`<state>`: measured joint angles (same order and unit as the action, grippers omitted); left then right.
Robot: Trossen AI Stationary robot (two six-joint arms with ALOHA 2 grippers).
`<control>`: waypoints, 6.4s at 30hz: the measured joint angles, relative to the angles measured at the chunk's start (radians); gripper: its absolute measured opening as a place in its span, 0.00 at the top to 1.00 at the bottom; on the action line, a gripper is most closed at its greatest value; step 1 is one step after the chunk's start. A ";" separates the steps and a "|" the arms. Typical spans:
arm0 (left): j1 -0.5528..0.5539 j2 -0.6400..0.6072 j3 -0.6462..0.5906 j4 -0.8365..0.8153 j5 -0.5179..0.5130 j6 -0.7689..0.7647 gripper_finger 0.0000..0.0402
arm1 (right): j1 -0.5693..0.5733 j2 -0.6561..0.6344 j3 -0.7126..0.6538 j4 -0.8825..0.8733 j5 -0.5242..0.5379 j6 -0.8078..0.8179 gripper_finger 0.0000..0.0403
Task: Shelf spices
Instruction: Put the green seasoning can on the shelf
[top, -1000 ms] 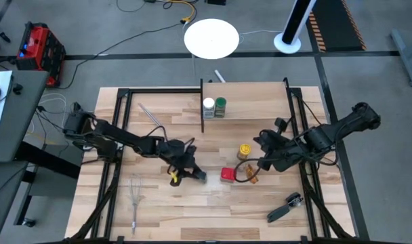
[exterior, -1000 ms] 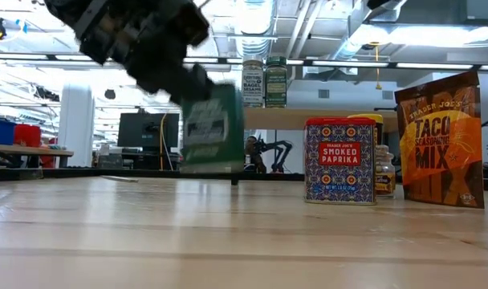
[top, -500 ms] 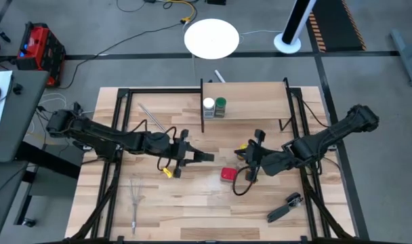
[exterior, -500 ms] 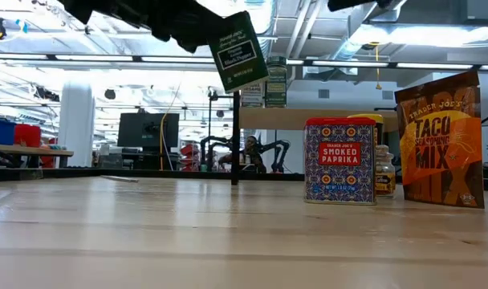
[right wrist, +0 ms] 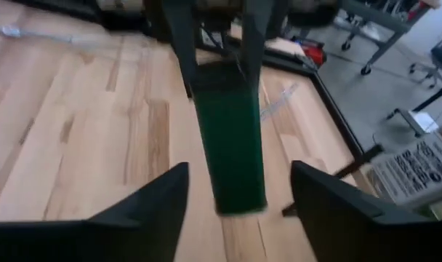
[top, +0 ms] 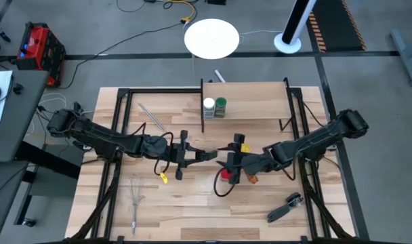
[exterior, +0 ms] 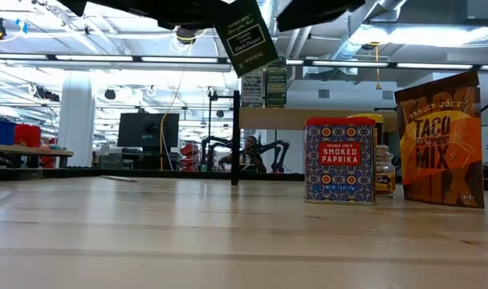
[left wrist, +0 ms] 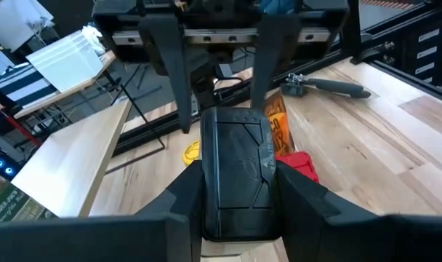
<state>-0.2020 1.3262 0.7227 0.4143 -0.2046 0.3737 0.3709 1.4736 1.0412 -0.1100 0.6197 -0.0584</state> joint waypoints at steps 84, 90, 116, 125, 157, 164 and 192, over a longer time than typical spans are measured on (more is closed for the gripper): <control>-0.138 -0.163 0.000 0.046 0.069 -0.005 0.46 | -0.376 -0.742 -0.503 0.273 -0.494 -0.098 0.71; -0.119 -0.163 0.000 0.046 0.069 0.005 0.46 | -0.648 -0.725 -0.538 0.374 -0.840 -0.080 0.71; -0.112 -0.163 0.000 0.045 -0.088 -0.024 0.45 | -1.107 -0.272 -0.578 0.881 -1.449 -0.011 0.71; -0.078 -0.163 0.000 0.046 -0.100 -0.024 0.45 | -1.149 -0.153 -0.578 0.931 -1.495 -0.021 0.71; 0.013 -0.162 0.000 0.023 -0.097 -0.048 0.45 | -1.152 -0.048 -0.577 1.048 -1.444 0.109 0.50; 0.013 -0.162 0.000 0.012 -0.097 -0.057 0.45 | -1.161 -0.049 -0.577 1.045 -1.433 0.113 0.46; 0.013 -0.162 0.000 -0.006 -0.098 -0.060 0.45 | -1.173 -0.058 -0.577 1.031 -1.433 0.140 0.54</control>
<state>-0.1886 1.1641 0.7226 0.4079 -0.3023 0.3139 -0.8021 1.4157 0.4641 0.9207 -0.8132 0.0819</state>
